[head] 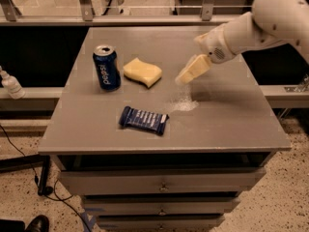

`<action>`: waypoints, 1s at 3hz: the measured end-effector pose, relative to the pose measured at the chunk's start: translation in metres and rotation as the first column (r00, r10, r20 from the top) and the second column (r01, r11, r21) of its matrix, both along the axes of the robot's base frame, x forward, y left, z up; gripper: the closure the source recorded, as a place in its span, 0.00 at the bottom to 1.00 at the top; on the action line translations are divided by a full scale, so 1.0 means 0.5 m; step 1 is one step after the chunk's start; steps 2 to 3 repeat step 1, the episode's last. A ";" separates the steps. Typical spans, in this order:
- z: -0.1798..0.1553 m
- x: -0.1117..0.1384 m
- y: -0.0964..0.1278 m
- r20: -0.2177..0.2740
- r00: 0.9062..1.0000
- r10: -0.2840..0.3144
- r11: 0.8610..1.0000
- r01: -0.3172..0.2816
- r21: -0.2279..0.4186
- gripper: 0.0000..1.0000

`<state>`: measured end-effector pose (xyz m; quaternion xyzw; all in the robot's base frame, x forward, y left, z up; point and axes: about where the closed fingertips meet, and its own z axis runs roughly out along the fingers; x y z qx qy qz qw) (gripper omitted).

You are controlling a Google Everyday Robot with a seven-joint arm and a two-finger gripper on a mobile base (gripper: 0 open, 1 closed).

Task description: Move sponge near pepsi can

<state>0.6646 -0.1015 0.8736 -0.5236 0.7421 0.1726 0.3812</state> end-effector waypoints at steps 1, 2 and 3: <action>0.010 -0.004 -0.148 0.003 0.999 -0.032 0.998 0.032 0.055 0.00; 0.010 -0.004 -0.148 0.003 0.999 -0.032 0.998 0.032 0.055 0.00; 0.010 -0.004 -0.148 0.003 0.999 -0.032 0.998 0.032 0.055 0.00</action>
Offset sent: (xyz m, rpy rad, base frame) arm 0.0000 0.0000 0.0000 0.0000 0.0000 0.0000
